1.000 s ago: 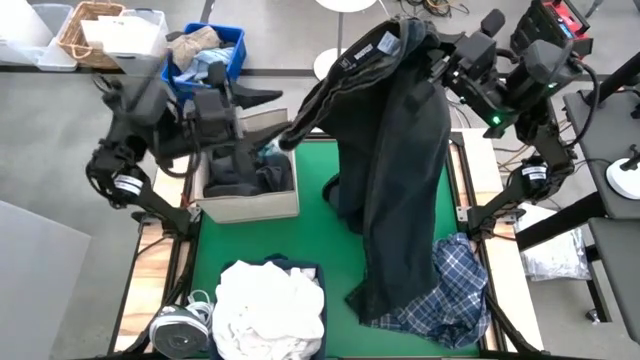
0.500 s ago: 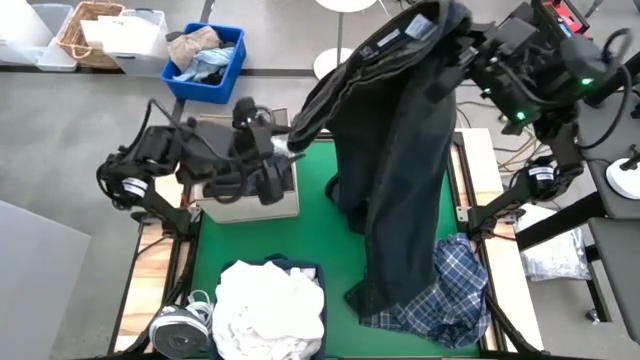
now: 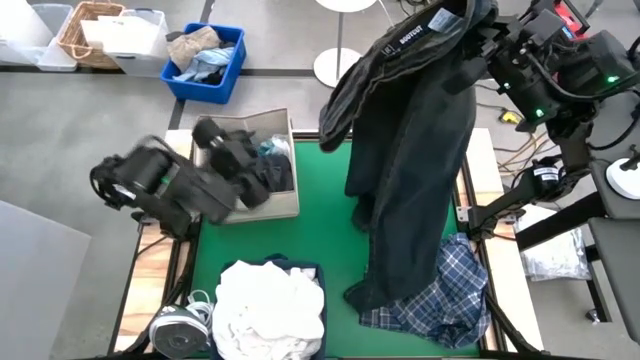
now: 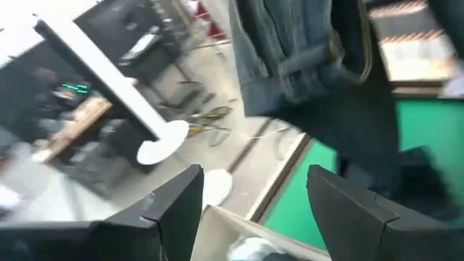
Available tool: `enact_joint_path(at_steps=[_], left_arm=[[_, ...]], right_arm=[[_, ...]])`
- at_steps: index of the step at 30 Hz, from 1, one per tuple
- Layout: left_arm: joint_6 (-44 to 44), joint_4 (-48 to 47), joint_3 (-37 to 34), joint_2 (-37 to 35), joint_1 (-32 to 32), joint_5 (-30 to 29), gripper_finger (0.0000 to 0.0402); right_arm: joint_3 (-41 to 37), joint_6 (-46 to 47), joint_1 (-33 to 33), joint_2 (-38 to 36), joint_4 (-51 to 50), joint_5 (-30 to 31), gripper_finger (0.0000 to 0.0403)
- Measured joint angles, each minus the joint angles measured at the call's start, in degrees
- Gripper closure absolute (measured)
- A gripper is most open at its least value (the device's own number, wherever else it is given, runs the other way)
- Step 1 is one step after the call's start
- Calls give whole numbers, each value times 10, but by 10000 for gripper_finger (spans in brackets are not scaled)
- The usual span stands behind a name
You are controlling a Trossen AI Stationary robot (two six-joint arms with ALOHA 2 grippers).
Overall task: Sort clothes
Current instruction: Put the dark long pants into the white laundry organizer
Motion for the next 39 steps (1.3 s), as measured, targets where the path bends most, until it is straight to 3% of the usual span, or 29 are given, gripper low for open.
enact_joint_path(at_steps=[7, 11, 16, 21, 24, 27, 35, 39], left_arm=[[-69, 69, -182, -6, -3, -98, 177], [-64, 161, -248, -9, -4, -104, 177], [82, 361, -269, -12, -4, -98, 177], [269, 609, -269, -26, 7, 20, 177], [387, 697, -269, -27, 17, 29, 177], [427, 702, -269, -26, 33, 39, 177], [433, 687, -289, -23, 89, 90, 177], [480, 740, -289, -2, 116, 121, 177]], right_arm=[[0, -6, 0, 5, 30, -4, 390], [0, 30, 0, 11, 57, -13, 390], [0, 39, 0, 29, 132, -19, 390], [0, 45, 0, 40, 196, -30, 390], [0, 47, 0, 40, 210, -41, 390], [0, 59, 0, 39, 210, -49, 390], [0, 67, 0, 37, 215, -65, 390], [0, 66, 0, 38, 215, -65, 390]])
